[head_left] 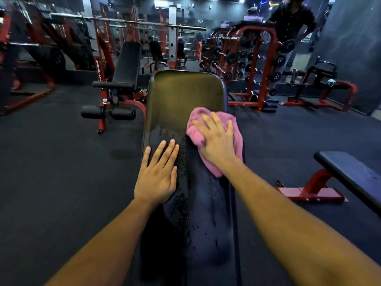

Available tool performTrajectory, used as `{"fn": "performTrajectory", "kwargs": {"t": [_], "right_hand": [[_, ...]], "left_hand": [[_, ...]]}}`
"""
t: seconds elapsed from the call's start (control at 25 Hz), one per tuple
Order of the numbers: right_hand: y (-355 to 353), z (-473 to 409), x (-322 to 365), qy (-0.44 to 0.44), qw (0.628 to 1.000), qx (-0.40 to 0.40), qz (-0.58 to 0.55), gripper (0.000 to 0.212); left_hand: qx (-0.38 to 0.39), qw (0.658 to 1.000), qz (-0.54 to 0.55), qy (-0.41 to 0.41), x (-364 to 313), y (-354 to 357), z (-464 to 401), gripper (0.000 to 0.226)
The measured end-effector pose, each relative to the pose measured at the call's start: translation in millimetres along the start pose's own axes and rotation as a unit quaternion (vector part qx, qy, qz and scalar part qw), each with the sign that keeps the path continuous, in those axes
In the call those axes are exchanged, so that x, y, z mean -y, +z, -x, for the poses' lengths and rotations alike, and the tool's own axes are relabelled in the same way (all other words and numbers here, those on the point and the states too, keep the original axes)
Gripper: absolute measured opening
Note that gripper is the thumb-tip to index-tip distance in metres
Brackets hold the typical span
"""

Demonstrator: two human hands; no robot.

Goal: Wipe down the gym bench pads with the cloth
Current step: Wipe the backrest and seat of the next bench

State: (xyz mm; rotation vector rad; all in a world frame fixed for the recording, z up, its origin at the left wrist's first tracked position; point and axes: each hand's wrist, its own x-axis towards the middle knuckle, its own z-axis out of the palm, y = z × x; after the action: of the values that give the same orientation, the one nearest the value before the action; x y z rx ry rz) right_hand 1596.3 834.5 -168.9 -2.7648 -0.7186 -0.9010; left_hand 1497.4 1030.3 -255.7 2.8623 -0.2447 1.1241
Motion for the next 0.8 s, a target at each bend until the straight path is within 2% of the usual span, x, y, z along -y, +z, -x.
{"fn": "performTrajectory", "kwargs": {"t": [0.12,0.32,0.4,0.48,0.64,0.72,0.8], "right_hand": [[1.1,-7.7,4.2,0.039,0.999,-0.017,0.007,0.064],[9.8,148.1,37.8,-0.017,1.0,0.002,-0.026,0.097],[13.5,177.7,36.1,-0.044,0.999,0.006,-0.021,0.098],[14.4,141.6,24.5,-0.058,0.998,-0.002,-0.019,0.092],[3.9,41.0,7.3,0.015,1.0,-0.024,-0.009,0.071],[3.6,51.8,14.6,0.034,0.999,-0.022,-0.029,0.073],[-0.1,97.9,27.0,0.013,0.998,-0.002,-0.058,0.081]], "left_hand": [[0.001,1.0,-0.003,0.001,-0.3,0.0,0.4,0.062],[0.002,1.0,-0.004,0.001,-1.5,0.0,0.9,0.063],[0.002,1.0,-0.001,-0.003,-2.3,0.3,1.1,0.063],[0.002,1.0,0.0,-0.001,-2.2,0.5,1.4,0.063],[0.01,1.0,-0.007,0.001,-2.1,-2.1,0.1,0.062],[0.02,1.0,-0.013,0.0,-2.1,-3.6,-0.5,0.063],[0.032,0.999,-0.019,-0.003,-3.4,-5.1,0.0,0.063]]}}
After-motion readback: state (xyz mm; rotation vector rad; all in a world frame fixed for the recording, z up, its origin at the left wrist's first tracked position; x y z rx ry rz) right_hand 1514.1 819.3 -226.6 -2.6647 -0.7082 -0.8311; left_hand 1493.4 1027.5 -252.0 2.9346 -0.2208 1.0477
